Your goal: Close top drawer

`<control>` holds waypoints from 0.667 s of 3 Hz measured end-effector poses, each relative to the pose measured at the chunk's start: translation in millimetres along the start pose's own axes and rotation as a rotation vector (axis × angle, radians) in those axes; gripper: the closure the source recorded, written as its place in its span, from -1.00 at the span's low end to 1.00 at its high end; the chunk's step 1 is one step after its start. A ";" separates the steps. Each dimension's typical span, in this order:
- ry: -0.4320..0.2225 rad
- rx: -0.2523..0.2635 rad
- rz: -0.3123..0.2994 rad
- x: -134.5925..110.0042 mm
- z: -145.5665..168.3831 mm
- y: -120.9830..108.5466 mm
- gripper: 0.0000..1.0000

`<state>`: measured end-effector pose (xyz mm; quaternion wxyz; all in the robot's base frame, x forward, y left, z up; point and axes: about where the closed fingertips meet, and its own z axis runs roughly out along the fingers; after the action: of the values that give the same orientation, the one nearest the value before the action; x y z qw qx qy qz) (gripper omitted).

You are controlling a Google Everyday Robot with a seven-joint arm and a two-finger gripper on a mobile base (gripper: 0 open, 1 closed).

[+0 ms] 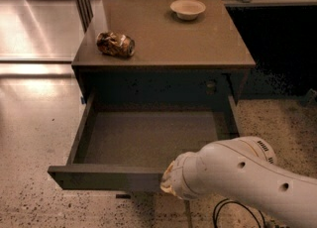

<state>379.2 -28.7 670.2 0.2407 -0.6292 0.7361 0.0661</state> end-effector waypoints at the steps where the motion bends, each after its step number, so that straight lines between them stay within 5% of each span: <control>1: 0.012 0.064 -0.009 0.2 0.8 -32.6 1.00; 2: 0.016 0.120 -0.030 -5.3 2.9 -64.8 1.00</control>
Offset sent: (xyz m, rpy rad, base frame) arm 0.1013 -0.0052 0.0177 -0.0364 -0.1680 -0.0457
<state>442.5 -35.8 683.3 0.2732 -0.6252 0.7310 0.0134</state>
